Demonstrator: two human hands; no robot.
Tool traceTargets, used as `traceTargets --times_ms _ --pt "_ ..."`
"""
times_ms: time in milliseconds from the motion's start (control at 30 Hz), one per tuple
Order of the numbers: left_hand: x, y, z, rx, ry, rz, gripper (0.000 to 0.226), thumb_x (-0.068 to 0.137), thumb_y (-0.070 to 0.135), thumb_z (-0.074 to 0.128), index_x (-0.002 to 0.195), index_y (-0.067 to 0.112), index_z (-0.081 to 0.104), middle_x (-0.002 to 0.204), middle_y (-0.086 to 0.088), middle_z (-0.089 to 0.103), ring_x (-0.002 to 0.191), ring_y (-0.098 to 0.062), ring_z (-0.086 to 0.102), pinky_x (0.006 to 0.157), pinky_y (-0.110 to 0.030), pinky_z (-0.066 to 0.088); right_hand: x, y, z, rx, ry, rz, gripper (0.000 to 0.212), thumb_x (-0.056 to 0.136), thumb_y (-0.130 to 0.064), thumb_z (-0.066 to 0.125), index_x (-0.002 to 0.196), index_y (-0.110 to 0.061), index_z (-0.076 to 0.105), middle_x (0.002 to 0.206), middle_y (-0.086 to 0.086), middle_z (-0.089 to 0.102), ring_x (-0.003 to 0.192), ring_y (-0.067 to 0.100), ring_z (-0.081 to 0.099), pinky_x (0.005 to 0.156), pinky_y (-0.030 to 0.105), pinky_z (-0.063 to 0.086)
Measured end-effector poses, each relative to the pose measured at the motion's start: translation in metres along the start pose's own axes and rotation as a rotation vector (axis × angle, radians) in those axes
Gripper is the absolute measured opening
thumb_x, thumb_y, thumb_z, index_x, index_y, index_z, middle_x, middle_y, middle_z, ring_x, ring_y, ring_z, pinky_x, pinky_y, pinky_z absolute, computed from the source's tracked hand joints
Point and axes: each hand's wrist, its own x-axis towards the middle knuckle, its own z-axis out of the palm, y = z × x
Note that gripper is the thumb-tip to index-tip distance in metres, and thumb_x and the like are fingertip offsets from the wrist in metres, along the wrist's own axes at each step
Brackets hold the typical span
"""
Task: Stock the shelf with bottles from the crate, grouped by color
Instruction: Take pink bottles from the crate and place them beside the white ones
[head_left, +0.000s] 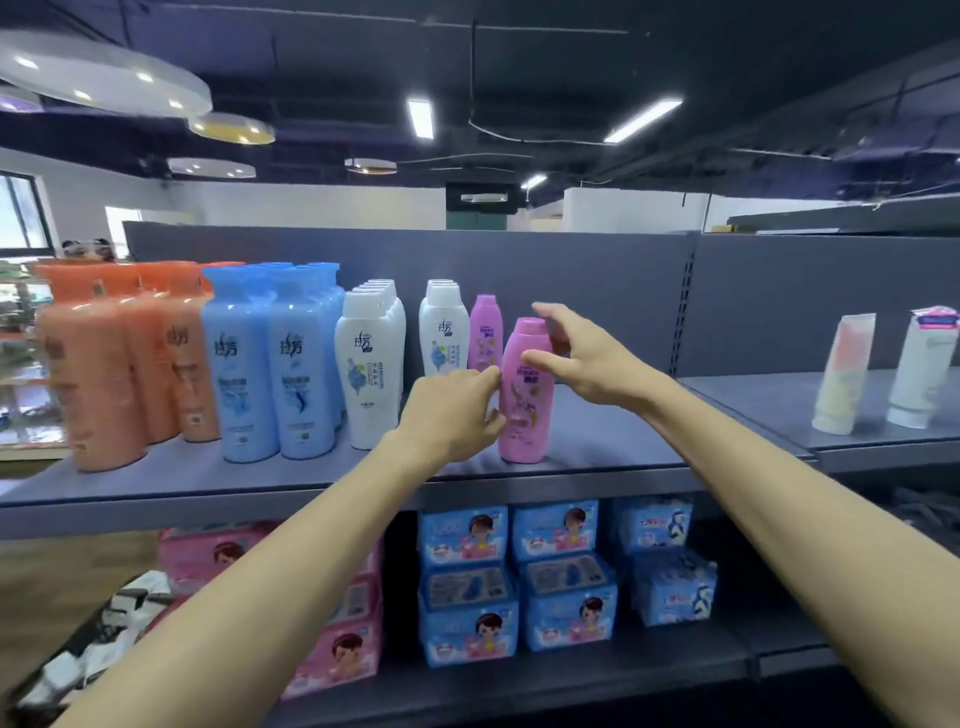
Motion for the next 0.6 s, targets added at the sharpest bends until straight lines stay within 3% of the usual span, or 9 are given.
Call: traceTargets --times_ms 67,200,333,600 --pt "-0.002 -0.001 0.006 0.001 -0.002 -0.017 0.021 0.088 0.037 0.048 0.101 0.019 0.047 0.093 0.002 0.061 0.075 -0.025 0.053 0.061 -0.033 0.037 -0.005 0.007 0.011 0.02 -0.006 0.016 0.08 0.088 -0.026 0.072 0.152 -0.024 0.023 0.122 -0.001 0.061 0.107 0.015 0.062 0.096 0.031 0.049" --pt "-0.004 -0.006 0.016 0.011 -0.047 -0.015 0.015 0.088 0.03 0.047 0.095 0.017 0.044 0.091 -0.002 0.06 0.085 -0.031 0.059 0.065 -0.035 0.042 -0.021 0.026 0.036 0.062 -0.053 0.025 0.089 0.084 -0.024 0.077 0.151 -0.029 0.019 0.117 -0.012 0.061 0.1 -0.001 0.061 0.084 0.017 0.048" --pt "-0.001 -0.012 0.029 0.001 -0.067 -0.051 0.015 0.086 0.03 0.048 0.092 0.017 0.042 0.092 -0.004 0.062 0.084 -0.033 0.059 0.068 -0.037 0.046 -0.025 0.044 0.052 0.003 -0.079 0.087 0.09 0.08 -0.025 0.08 0.148 -0.025 0.021 0.114 -0.002 0.063 0.092 0.007 0.063 0.085 0.028 0.052" --pt "0.018 -0.028 0.057 0.03 -0.035 -0.137 0.021 0.086 0.033 0.049 0.097 0.016 0.052 0.095 -0.007 0.065 0.082 -0.033 0.06 0.067 -0.035 0.041 0.002 0.062 0.069 -0.018 -0.012 0.151 0.076 0.078 -0.025 0.082 0.137 -0.023 0.034 0.104 -0.004 0.061 0.085 0.007 0.061 0.075 0.024 0.048"
